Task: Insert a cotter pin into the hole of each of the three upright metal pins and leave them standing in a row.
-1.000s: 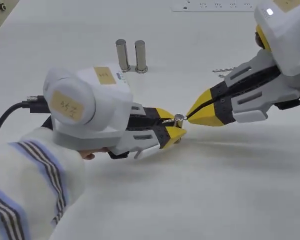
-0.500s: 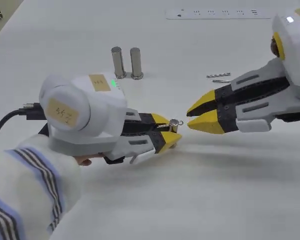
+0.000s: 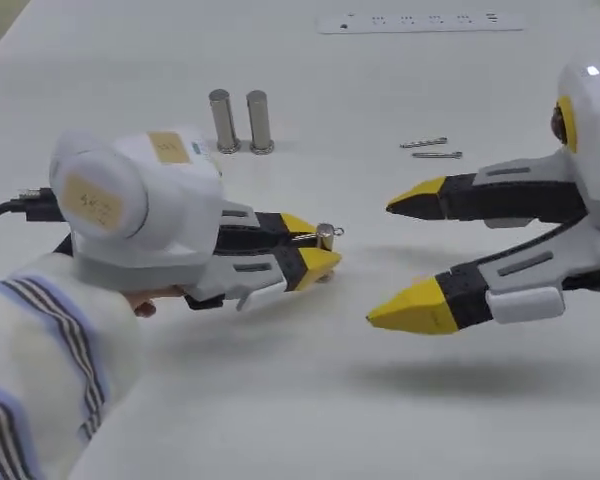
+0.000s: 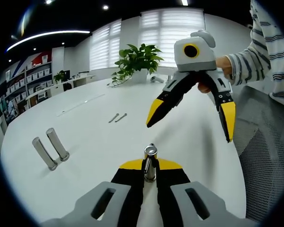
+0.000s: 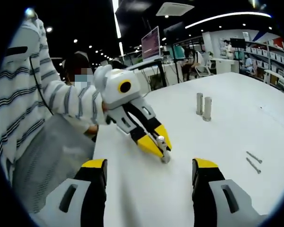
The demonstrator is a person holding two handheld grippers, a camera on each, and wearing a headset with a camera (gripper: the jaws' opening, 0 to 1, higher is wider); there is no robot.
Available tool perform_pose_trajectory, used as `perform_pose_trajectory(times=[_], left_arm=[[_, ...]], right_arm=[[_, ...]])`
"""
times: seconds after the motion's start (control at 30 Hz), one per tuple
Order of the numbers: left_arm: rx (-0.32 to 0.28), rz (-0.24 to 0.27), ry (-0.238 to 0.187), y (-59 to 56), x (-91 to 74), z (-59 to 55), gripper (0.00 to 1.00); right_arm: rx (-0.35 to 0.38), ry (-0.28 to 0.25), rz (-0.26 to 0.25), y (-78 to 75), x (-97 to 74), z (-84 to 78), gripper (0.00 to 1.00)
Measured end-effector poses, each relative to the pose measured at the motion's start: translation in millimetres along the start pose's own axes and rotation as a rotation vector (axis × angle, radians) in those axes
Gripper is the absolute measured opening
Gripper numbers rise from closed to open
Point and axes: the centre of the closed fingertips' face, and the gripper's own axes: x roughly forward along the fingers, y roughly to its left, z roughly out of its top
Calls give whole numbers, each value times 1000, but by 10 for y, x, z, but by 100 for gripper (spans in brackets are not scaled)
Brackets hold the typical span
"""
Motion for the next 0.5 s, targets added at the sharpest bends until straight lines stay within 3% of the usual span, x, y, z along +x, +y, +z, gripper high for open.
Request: perform_pose_trajectory(times=[0.23,0.5], left_arm=[[38,-13,29,91,-21,-4,7],[62,-54,18,198,102,78,7]], right_arm=[[18,9,-43,-11,-1,-62,97],[41,13,-65,18,-41,-116,100]])
